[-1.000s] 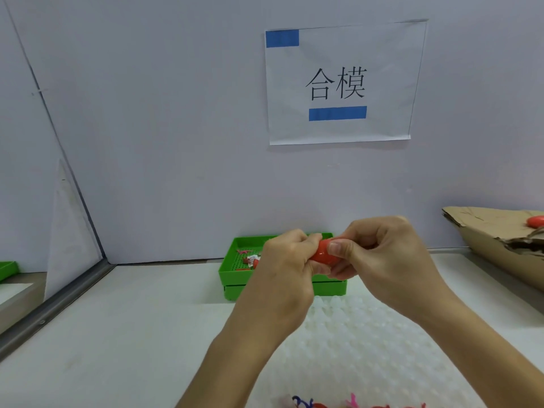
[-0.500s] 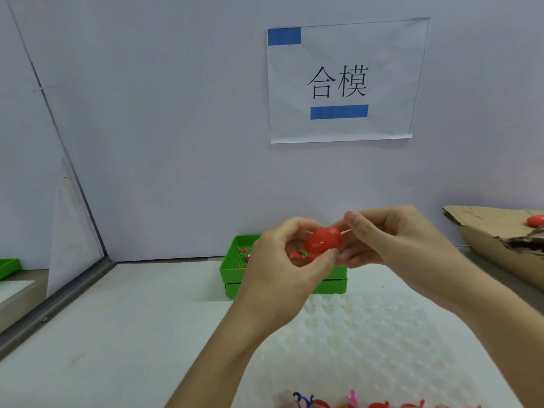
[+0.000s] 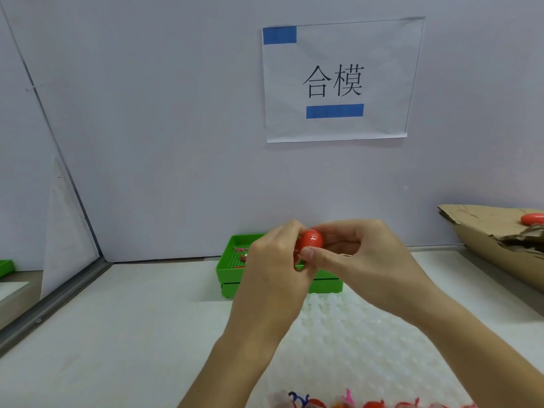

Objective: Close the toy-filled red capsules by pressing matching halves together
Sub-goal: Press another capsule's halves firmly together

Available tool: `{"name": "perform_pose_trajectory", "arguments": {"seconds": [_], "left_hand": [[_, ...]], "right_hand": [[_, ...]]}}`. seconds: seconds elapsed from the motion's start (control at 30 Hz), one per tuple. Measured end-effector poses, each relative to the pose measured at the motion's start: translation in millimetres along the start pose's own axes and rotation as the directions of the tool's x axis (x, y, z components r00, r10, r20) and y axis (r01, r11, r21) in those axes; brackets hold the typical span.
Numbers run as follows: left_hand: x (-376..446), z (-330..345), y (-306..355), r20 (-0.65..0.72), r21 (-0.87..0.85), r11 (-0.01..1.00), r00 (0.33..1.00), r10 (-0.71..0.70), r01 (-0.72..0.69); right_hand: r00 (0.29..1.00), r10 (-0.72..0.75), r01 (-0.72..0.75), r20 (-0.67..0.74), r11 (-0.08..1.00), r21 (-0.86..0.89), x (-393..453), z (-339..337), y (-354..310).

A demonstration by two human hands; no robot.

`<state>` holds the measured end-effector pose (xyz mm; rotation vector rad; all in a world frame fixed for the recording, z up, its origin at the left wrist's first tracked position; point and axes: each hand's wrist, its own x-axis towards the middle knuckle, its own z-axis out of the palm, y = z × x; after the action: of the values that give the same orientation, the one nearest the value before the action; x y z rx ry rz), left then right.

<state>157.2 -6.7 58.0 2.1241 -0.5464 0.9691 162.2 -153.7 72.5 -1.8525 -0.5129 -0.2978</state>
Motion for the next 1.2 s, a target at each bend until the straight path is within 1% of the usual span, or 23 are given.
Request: {"name": "perform_pose_trajectory", "arguments": {"seconds": [0.07,0.2,0.3,0.37,0.5,0.6,0.63,0.67,0.7,0.73,0.77,0.8,0.83,0.9,1.03,1.13,1.2], "left_hand": [[0,0,0,-0.031,0.055,0.998,0.999,0.042,-0.040],[-2,0,1,0.022,0.123,0.991,0.998,0.059,-0.061],[-2,1,2,0.030,0.165,0.982,0.996,0.084,-0.088],[-2,2,0,0.043,0.184,0.979,0.996,0.077,-0.084],[-4,5,-8,0.078,0.200,0.975,0.993,0.087,-0.101],[-3,5,-12,0.090,0.108,0.990,0.993,0.079,-0.089],[-2,3,-13,0.091,0.038,0.997,0.994,0.056,-0.060],[-1,2,-14,0.116,-0.073,0.997,0.993,0.014,-0.006],[0,-1,-14,0.171,-0.211,0.974,0.984,-0.042,0.078],[1,-5,-13,0.242,-0.344,0.921,0.965,-0.099,0.181],[2,-9,-12,0.302,-0.442,0.853,0.941,-0.150,0.278],[3,-10,-10,0.328,-0.504,0.792,0.925,-0.193,0.345],[4,-11,-9,0.321,-0.543,0.750,0.919,-0.231,0.378],[5,-10,-5,0.266,-0.580,0.711,0.918,-0.294,0.396],[4,-2,-4,0.156,-0.595,0.715,0.925,-0.347,0.368],[3,-1,-3,0.122,-0.581,0.732,0.927,-0.354,0.356],[4,-2,-3,0.120,-0.589,0.725,0.926,-0.357,0.356]], "right_hand": [[0.999,-0.042,0.042,-0.001,0.999,0.006,-1,1,-1],[0.995,-0.097,0.095,-0.039,0.994,-0.047,-1,2,-3],[0.987,-0.132,0.122,-0.087,0.986,-0.114,-2,7,-2],[0.981,-0.155,0.138,-0.114,0.980,-0.143,-3,10,0],[0.971,-0.172,0.138,-0.166,0.971,-0.196,-4,17,3],[0.975,-0.151,0.125,-0.163,0.979,-0.160,-4,15,5],[0.980,-0.129,0.110,-0.151,0.986,-0.128,-3,12,6],[0.986,-0.096,0.085,-0.134,0.993,-0.085,-1,8,6],[0.992,-0.060,0.057,-0.110,0.998,-0.033,0,3,7],[0.997,-0.033,0.035,-0.076,0.999,0.027,1,-2,6],[0.999,-0.021,0.023,-0.035,0.996,0.082,2,-7,5],[1.000,-0.023,0.022,0.006,0.992,0.123,2,-11,4],[0.999,-0.034,0.028,0.040,0.989,0.144,2,-14,3],[0.995,-0.053,0.041,0.079,0.988,0.151,3,-16,1],[0.994,-0.076,0.066,0.082,0.991,0.118,2,-12,2],[0.993,-0.095,0.086,0.070,0.988,0.130,1,-10,2],[0.994,-0.094,0.082,0.063,0.982,0.170,1,-11,3]]}}
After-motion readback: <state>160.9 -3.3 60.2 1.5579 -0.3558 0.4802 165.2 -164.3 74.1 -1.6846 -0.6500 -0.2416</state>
